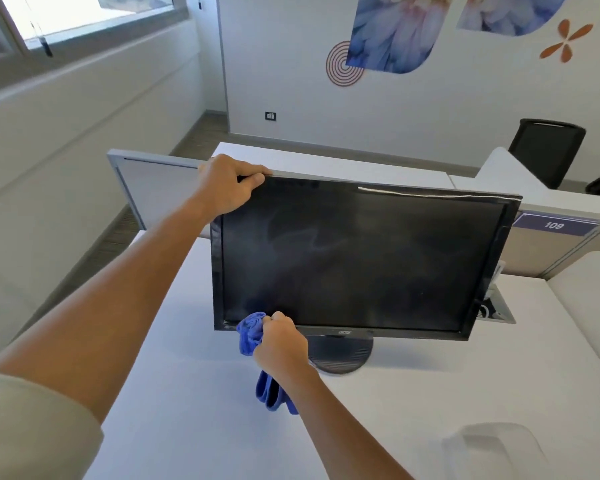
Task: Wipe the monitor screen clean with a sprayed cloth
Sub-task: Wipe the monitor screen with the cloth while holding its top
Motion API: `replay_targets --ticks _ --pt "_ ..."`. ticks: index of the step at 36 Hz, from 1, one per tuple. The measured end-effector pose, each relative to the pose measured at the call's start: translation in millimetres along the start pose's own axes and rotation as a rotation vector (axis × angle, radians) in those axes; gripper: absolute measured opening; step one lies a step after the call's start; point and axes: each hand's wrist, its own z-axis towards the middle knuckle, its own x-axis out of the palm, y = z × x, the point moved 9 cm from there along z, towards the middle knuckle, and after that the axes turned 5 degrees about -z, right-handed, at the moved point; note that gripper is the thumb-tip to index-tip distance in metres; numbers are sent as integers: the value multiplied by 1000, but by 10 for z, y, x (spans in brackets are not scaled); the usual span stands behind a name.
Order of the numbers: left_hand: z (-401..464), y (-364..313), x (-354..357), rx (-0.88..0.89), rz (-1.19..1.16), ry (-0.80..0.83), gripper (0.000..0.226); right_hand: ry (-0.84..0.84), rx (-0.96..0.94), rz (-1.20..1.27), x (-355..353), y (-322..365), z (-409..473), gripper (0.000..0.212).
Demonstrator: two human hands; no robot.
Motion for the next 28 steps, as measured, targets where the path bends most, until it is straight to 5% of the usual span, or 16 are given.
replay_targets --ticks 4,11,28 --pt "21 28 7 -3 -26 -1 23 8 5 161 34 130 13 14" --pt "26 9 7 4 -12 2 24 123 84 626 252 378 -18 25" --pt "-20 48 -20 -29 -5 -16 25 217 98 312 202 539 37 30"
